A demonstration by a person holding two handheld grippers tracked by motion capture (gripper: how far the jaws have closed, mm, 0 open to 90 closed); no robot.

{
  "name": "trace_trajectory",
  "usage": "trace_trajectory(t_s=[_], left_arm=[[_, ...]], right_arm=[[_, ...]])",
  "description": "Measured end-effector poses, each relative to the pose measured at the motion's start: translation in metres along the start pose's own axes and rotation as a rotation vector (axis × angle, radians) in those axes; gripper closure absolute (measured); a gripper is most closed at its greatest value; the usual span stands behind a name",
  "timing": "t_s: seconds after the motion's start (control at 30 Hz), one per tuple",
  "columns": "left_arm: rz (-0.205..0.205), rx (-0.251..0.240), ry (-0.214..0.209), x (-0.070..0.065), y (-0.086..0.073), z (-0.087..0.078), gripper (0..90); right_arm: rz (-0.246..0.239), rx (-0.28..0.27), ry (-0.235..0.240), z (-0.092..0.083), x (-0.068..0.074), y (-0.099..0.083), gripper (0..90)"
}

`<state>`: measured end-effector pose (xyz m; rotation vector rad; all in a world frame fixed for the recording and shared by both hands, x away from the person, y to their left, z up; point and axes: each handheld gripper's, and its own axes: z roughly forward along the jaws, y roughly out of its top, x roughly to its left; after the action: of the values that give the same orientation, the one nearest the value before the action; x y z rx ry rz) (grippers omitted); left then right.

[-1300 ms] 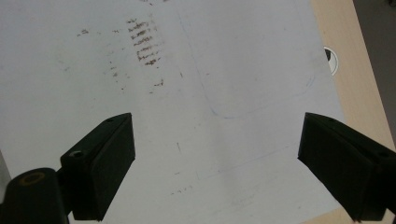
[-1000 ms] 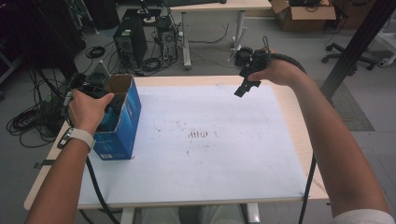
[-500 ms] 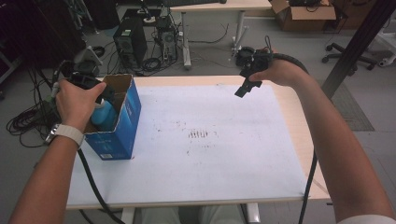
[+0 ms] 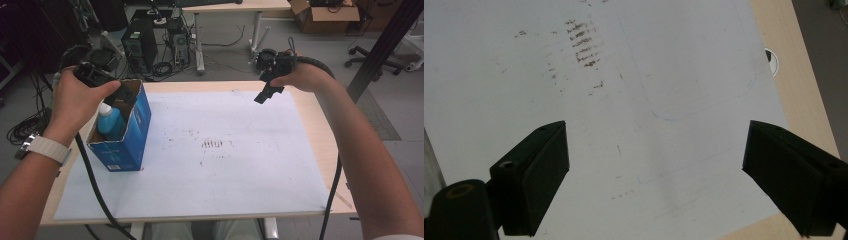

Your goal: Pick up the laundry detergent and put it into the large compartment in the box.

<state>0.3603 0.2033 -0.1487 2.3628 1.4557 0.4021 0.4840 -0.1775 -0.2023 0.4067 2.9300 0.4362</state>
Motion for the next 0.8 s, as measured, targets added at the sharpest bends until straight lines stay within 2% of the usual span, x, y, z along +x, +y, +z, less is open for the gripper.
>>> trace_trajectory(t_s=[0.07, 0.13, 0.17, 0.23, 0.3, 0.37, 0.4, 0.43, 0.5, 0.63, 0.8], left_arm=[[0.044, -0.003, -0.018, -0.011, 0.000, -0.005, 22.1], [0.057, -0.011, -0.028, -0.016, -0.001, -0.007, 21.8], [0.094, -0.013, -0.055, -0.027, -0.002, -0.010, 21.8], [0.131, -0.013, -0.081, -0.036, -0.003, -0.012, 20.1], [0.166, -0.011, -0.121, -0.045, -0.004, -0.012, 15.8], [0.207, -0.009, -0.139, -0.055, -0.005, -0.011, 10.3], [0.207, -0.009, -0.139, -0.055, -0.005, -0.011, 7.9], [0.249, -0.013, -0.156, -0.066, -0.007, -0.011, 7.4], [0.291, -0.010, -0.174, -0.076, -0.008, -0.012, 7.5], [0.340, -0.007, -0.191, -0.091, -0.008, -0.014, 7.5], [0.383, -0.002, -0.207, -0.106, -0.009, -0.015, 6.6]], right_arm=[[0.001, 0.001, 0.000, 0.000, 0.000, 0.000, 11.3], [0.001, 0.001, -0.001, -0.001, 0.001, 0.000, 11.3], [0.000, -0.001, -0.001, -0.001, 0.001, 0.000, 11.3], [0.000, 0.001, -0.001, -0.001, 0.001, -0.001, 11.3], [0.002, 0.001, 0.000, -0.001, 0.001, -0.001, 11.3], [0.006, 0.006, 0.000, -0.001, 0.002, -0.002, 11.3], [0.003, 0.005, -0.001, -0.001, 0.002, -0.002, 11.2], [0.003, 0.006, -0.002, -0.001, 0.002, -0.002, 11.2], [0.005, 0.007, -0.001, -0.002, 0.002, -0.002, 11.3], [0.003, 0.001, -0.003, -0.002, 0.003, -0.002, 11.2], [0.001, -0.001, -0.002, -0.003, 0.005, -0.001, 11.3]])
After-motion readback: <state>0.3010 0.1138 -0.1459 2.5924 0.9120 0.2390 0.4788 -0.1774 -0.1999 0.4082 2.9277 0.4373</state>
